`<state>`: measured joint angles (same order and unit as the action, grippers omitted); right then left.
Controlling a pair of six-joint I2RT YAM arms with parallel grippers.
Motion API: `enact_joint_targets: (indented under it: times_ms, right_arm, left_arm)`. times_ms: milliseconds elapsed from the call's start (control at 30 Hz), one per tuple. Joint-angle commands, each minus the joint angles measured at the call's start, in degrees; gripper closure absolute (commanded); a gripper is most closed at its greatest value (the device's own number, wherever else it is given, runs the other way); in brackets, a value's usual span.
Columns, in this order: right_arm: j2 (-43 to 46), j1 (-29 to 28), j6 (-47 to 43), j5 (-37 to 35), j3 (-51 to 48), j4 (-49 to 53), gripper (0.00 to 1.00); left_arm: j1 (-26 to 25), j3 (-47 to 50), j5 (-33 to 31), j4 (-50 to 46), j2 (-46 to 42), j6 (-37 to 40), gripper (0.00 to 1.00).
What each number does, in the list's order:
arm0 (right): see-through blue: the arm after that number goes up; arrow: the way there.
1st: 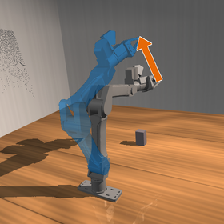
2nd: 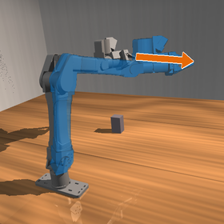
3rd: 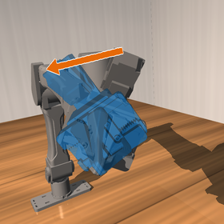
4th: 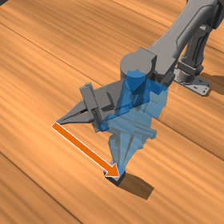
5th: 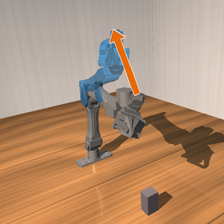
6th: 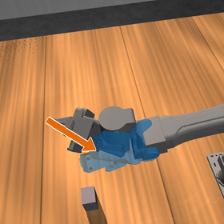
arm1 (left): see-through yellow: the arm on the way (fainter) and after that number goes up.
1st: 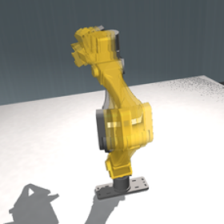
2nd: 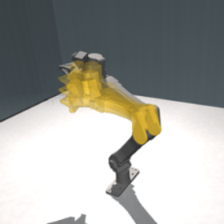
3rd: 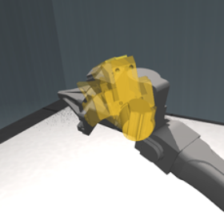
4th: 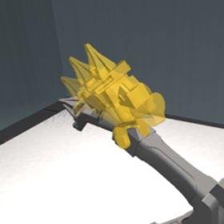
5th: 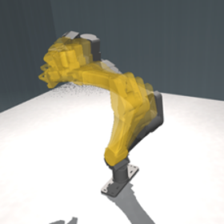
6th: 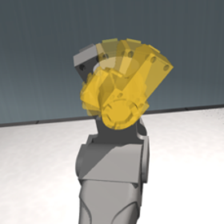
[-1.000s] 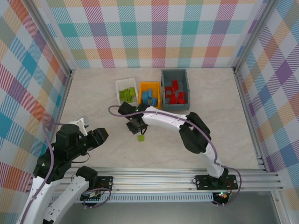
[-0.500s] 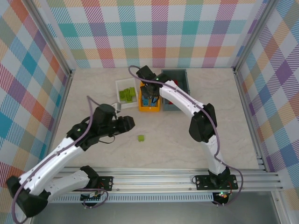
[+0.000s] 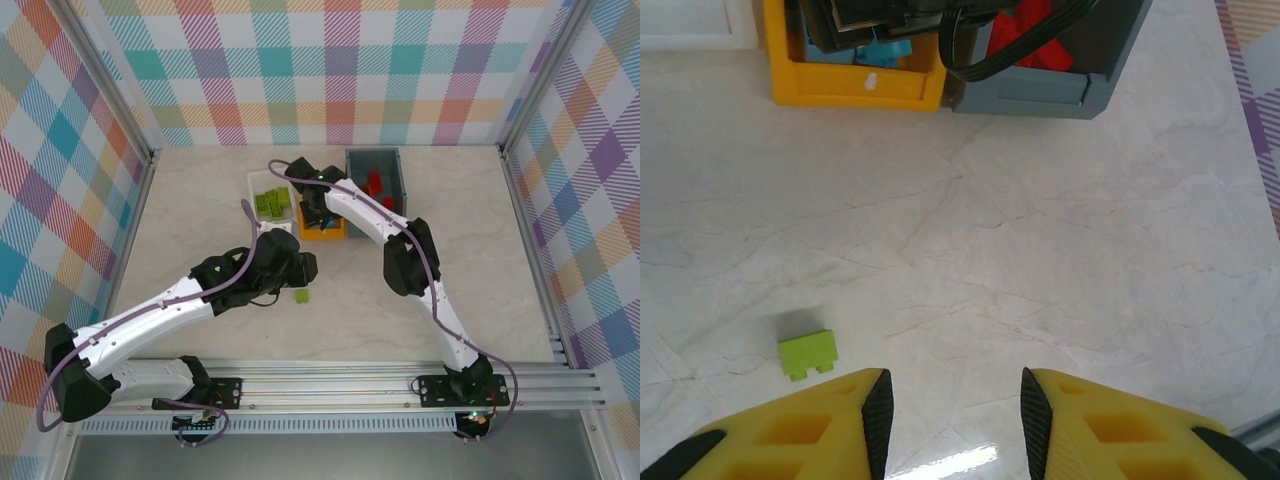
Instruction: Sort the legos into containers by color
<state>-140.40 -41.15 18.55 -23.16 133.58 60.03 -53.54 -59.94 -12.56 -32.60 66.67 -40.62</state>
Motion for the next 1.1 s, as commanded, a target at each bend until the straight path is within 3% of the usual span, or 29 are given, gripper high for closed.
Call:
enact_joint_targets:
  times_ms: [0, 233, 367, 600, 733, 900, 1067]
  right_arm:
    - [0.75, 0.3, -0.32, -0.86, 3.39, 1.49, 0.43]
    - [7.24, -0.75, -1.59, -0.06, 4.06, 0.88, 0.45]
    - [15.26, -1.13, -1.02, 0.8, -1.24, -1.45, 0.46]
    - [41.93, -1.14, 0.35, 7.16, -32.08, -14.05, 0.43]
    - [55.47, -1.13, 0.8, 16.99, -48.0, -18.0, 0.38]
    - [68.1, -1.14, 2.52, 27.41, -61.95, -20.23, 0.33]
    - [78.41, -1.15, 5.88, 29.93, -71.18, -20.28, 0.33]
  left_arm:
    - [-1.3, -2.15, -3.04, -0.51, 0.11, 1.3, 0.59]
    - [-1.66, -0.73, -3.53, -4.07, 0.54, 1.55, 0.54]
    - [-1.58, -0.81, -3.4, -8.4, 3.89, 0.43, 0.45]
    - [-1.57, 0.6, -1.12, -7.38, 12.62, -6.0, 0.33]
    - [-1.4, 0.51, -0.57, -6.09, 18.29, -8.15, 0.27]
    - [-0.69, -0.47, 0.72, -4.48, 25.29, -8.77, 0.26]
    - [-0.43, -1.4, -0.5, -3.75, 30.39, -8.25, 0.29]
